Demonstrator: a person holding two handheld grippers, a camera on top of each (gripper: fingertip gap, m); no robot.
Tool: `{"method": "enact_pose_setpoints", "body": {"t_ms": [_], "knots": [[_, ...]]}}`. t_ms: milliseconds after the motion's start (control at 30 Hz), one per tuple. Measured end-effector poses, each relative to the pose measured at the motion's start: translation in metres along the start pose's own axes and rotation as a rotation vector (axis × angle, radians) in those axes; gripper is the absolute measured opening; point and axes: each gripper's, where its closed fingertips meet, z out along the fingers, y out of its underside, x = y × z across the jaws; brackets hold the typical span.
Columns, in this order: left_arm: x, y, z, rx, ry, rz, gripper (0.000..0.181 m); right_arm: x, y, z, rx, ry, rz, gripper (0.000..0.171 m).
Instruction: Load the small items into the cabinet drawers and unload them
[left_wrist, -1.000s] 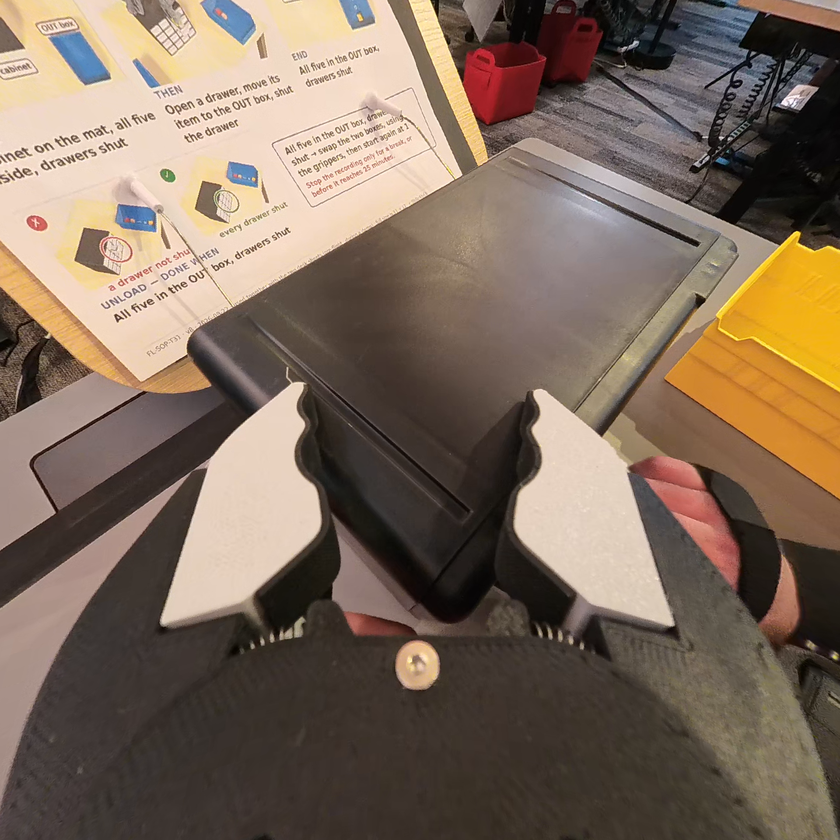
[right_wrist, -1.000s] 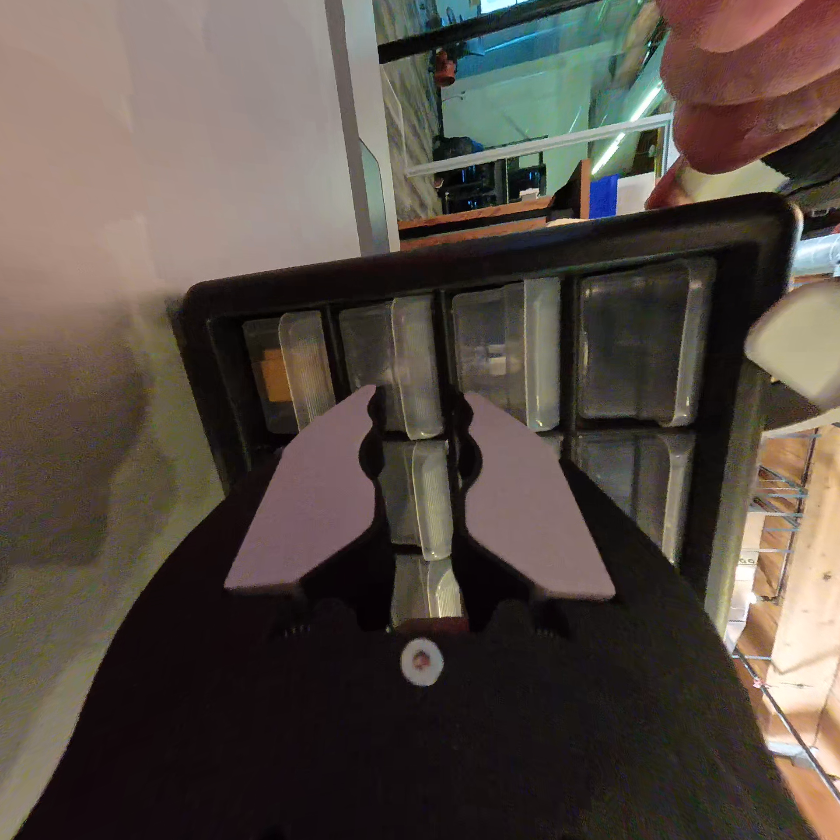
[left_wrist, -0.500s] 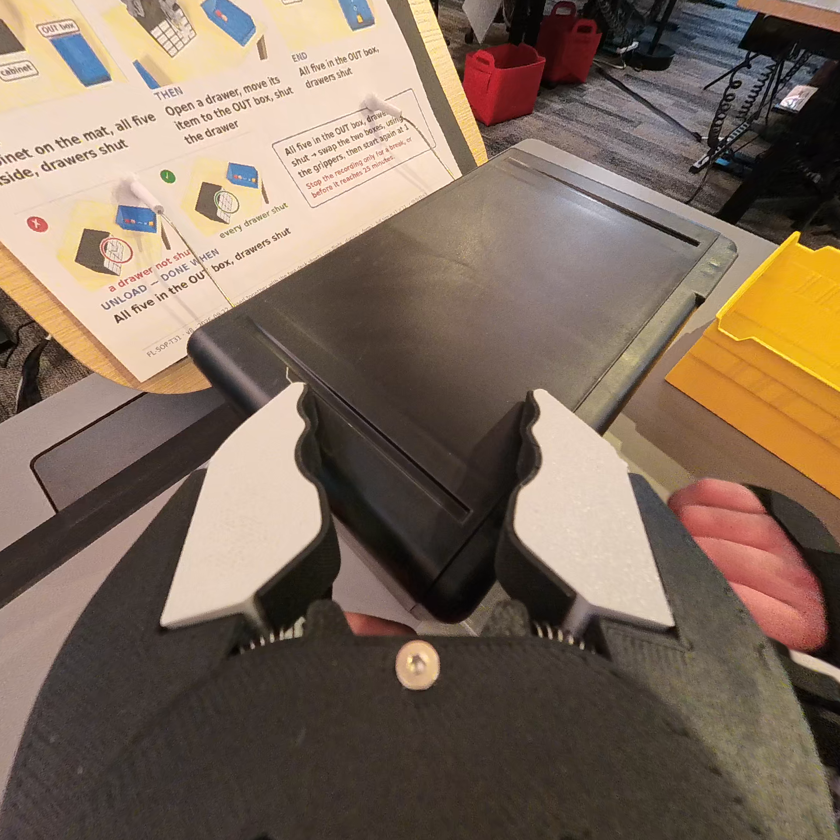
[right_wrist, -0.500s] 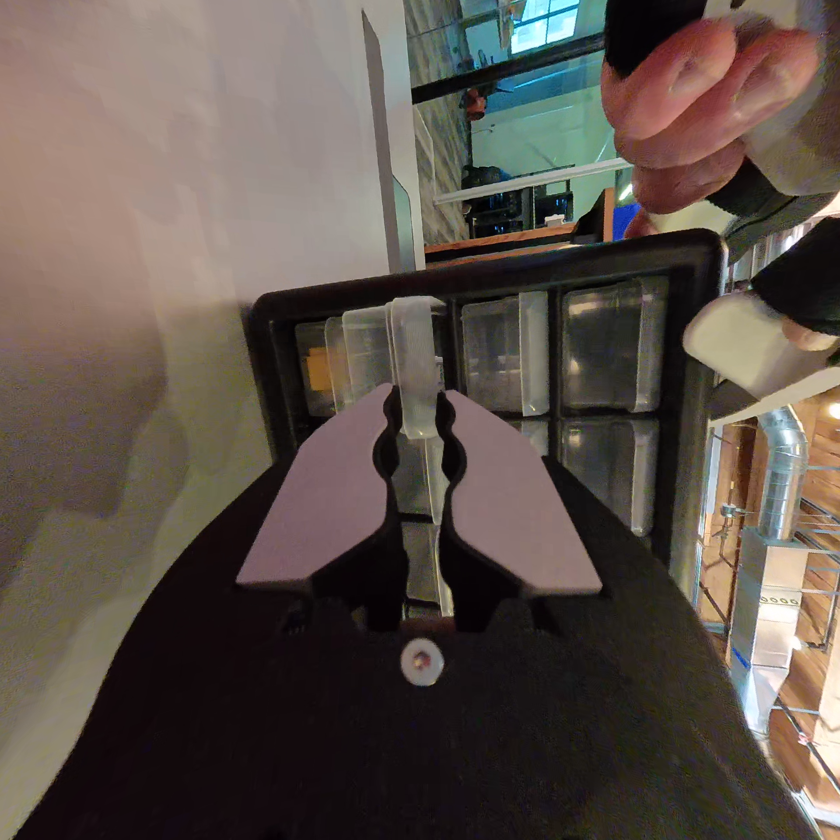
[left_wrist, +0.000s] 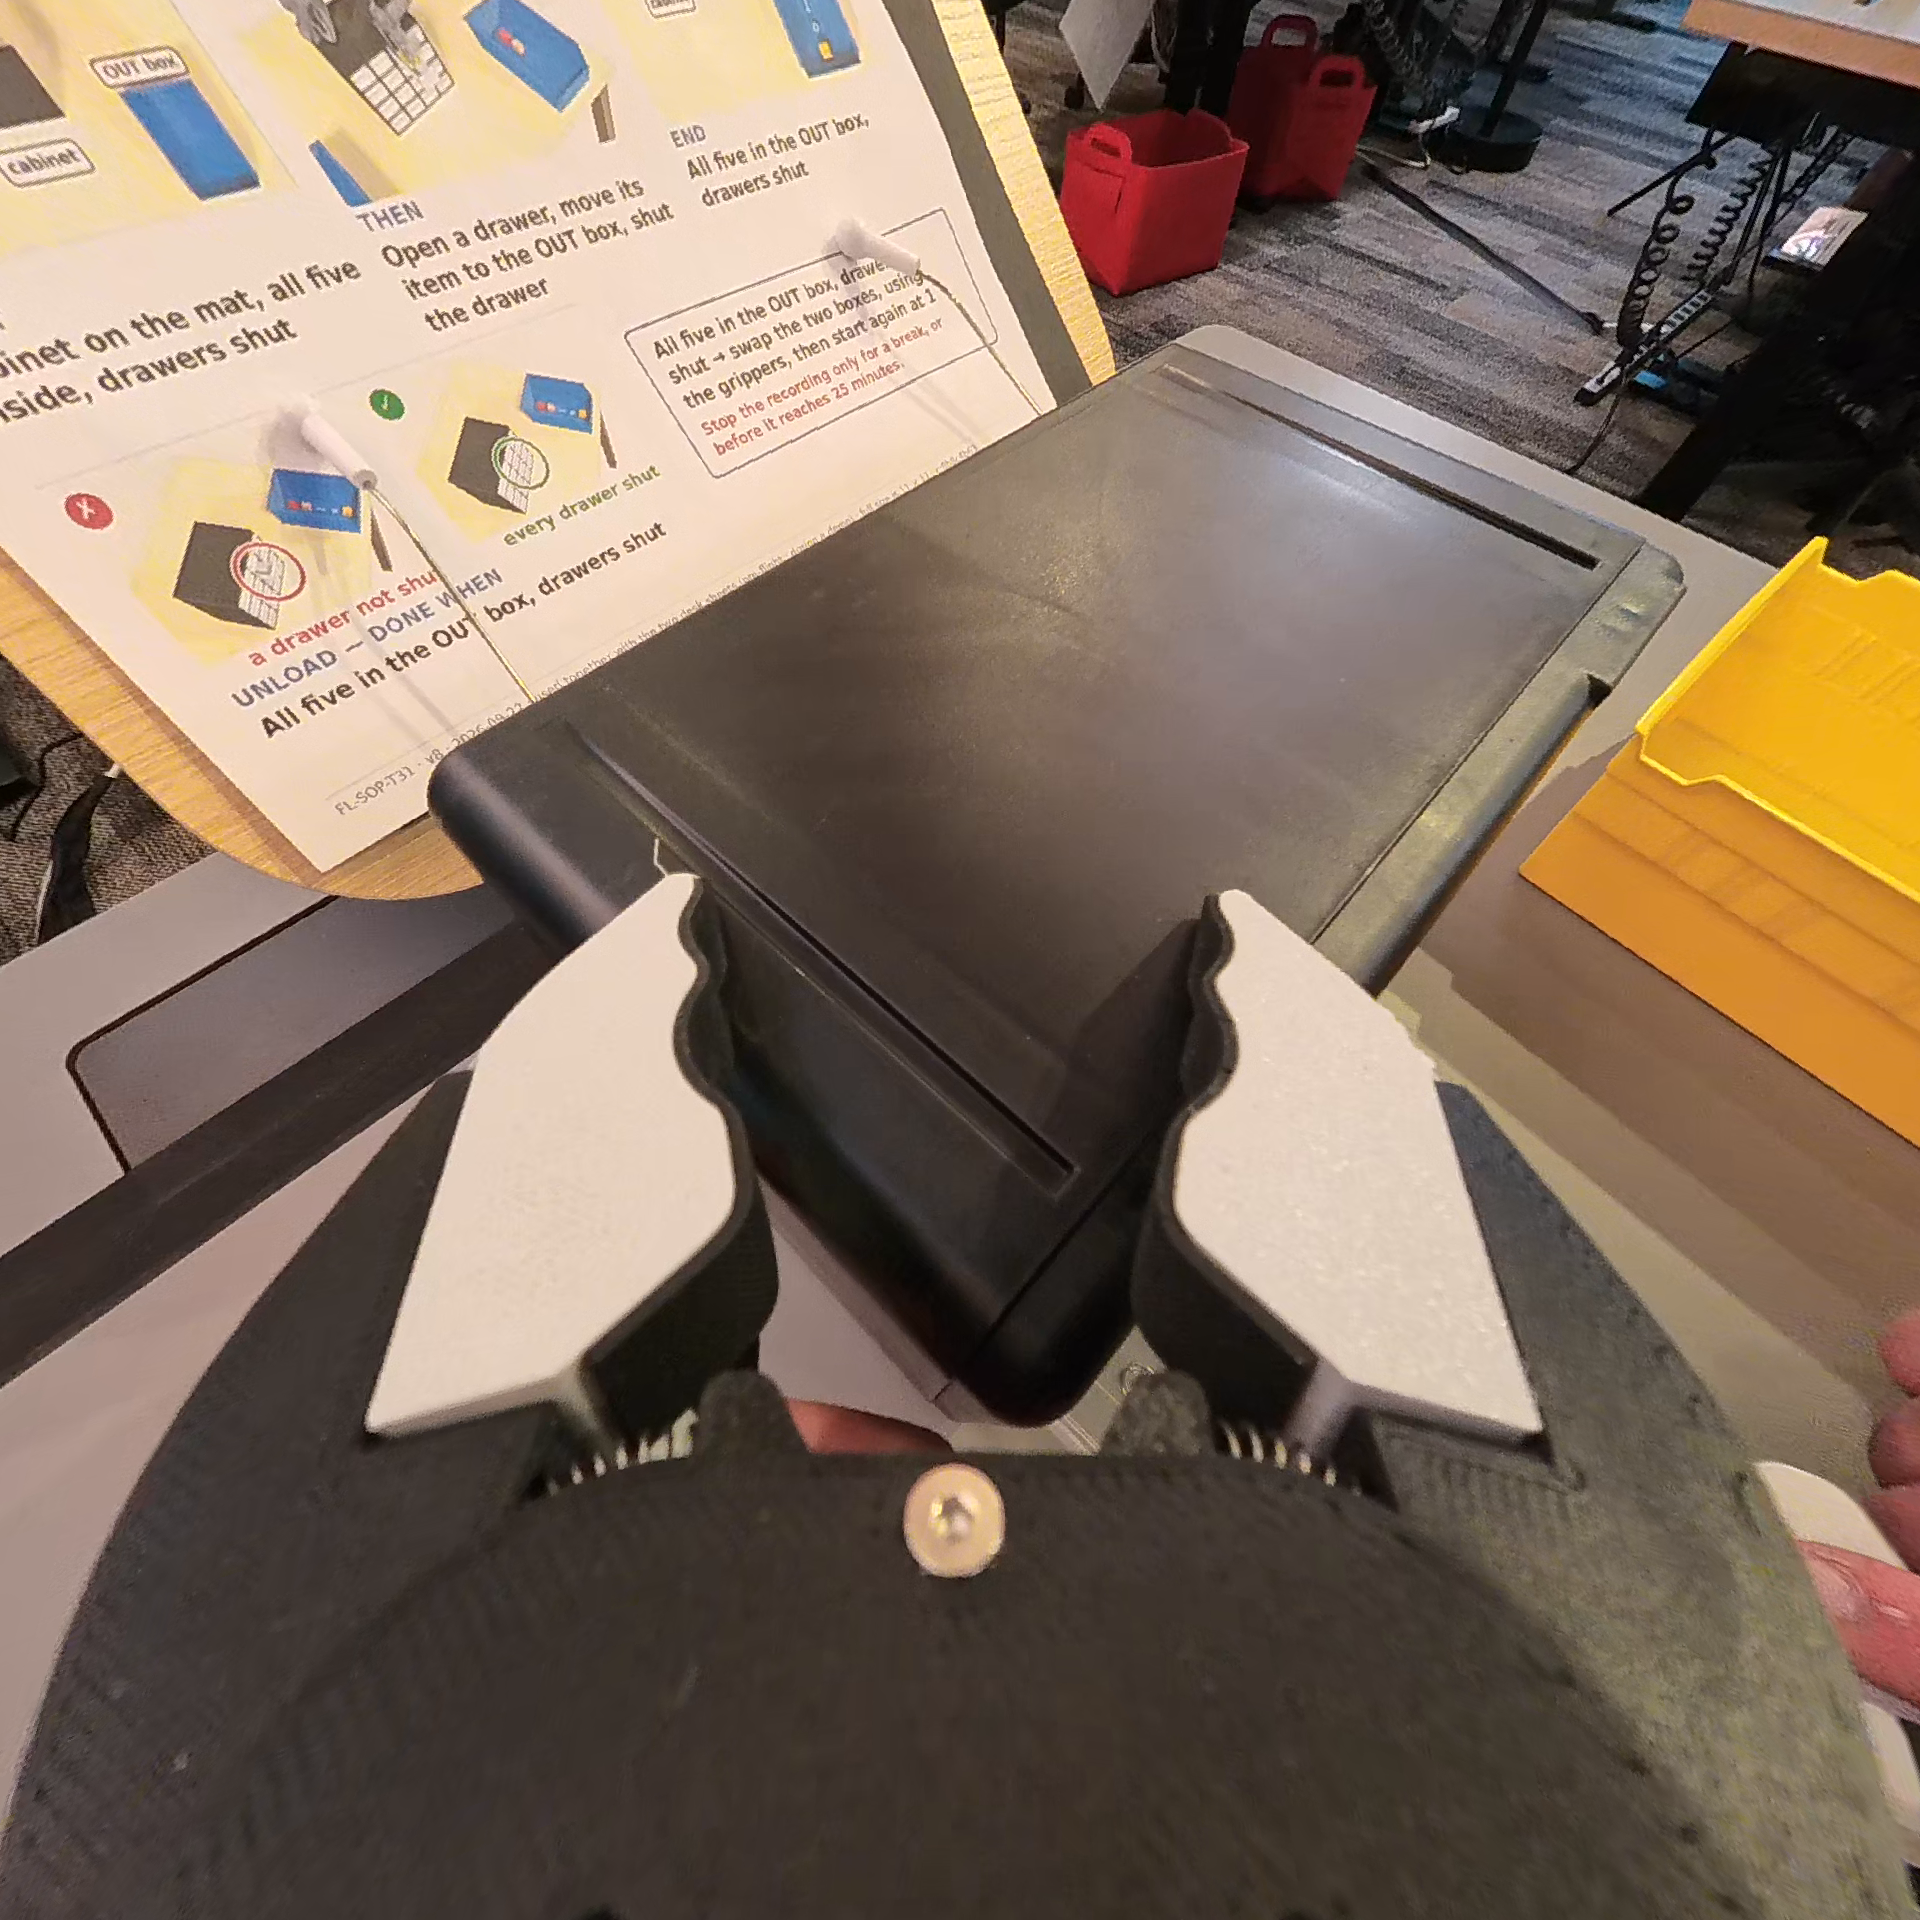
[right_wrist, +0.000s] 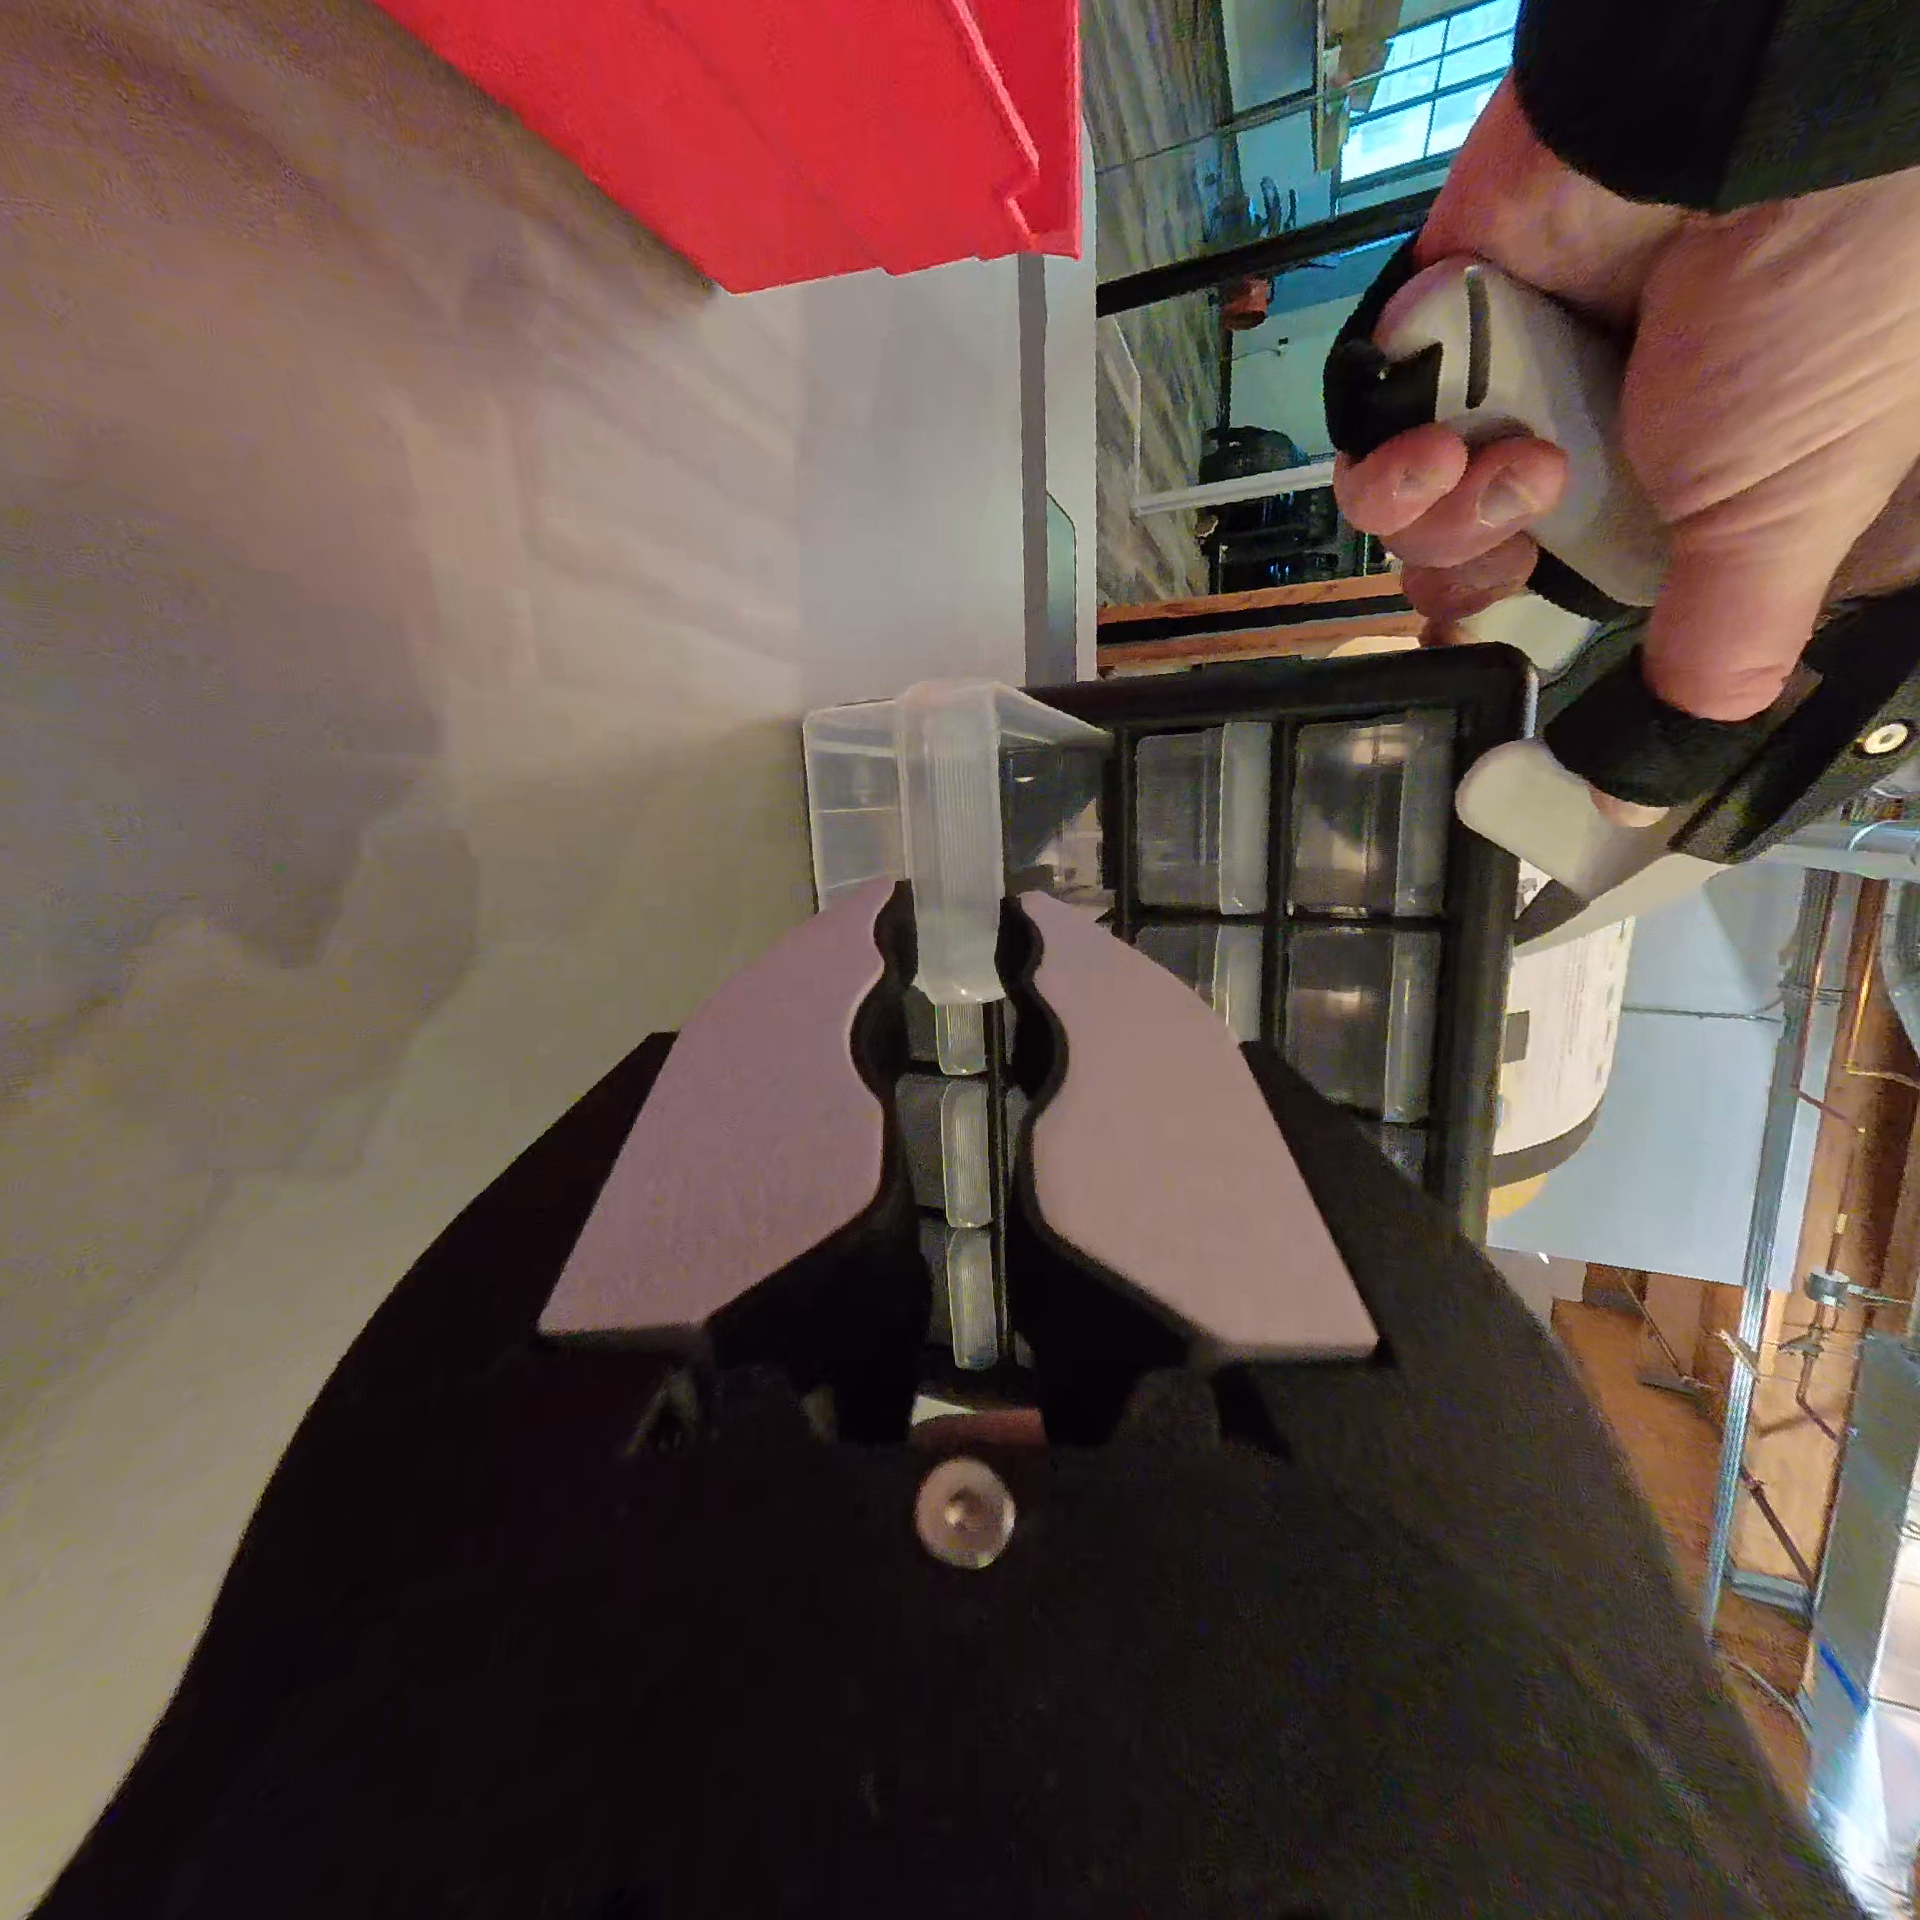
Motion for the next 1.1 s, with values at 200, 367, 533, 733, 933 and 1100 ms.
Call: {"method": "enact_pose_setpoints", "body": {"t_ms": [200, 367, 533, 733, 933, 1100], "knots": [[0.001, 0.0, 0.0, 0.008, -0.007, -0.001, 0.086, -0.015, 0.006, 0.004, -0.016, -0.028, -0.006, 0.015], [0.0, 0.0, 0.0, 0.004, -0.008, 0.002, 0.085, -0.028, 0.005, 0.008, -0.014, -0.047, -0.017, 0.016], [0.0, 0.0, 0.0, 0.006, -0.008, 0.0, 0.086, -0.03, 0.011, 0.013, -0.025, -0.06, 0.006, 0.016], [0.0, 0.0, 0.0, 0.005, -0.009, 0.001, 0.086, -0.032, 0.008, 0.013, -0.001, -0.061, 0.021, 0.021], [0.0, 0.0, 0.0, 0.005, -0.008, 0.001, 0.086, -0.024, 0.003, 0.002, 0.047, -0.081, 0.081, 0.03], [0.0, 0.0, 0.0, 0.005, -0.008, 0.001, 0.086, 0.008, 0.0, 0.002, 0.133, -0.143, 0.297, 0.02]]}}
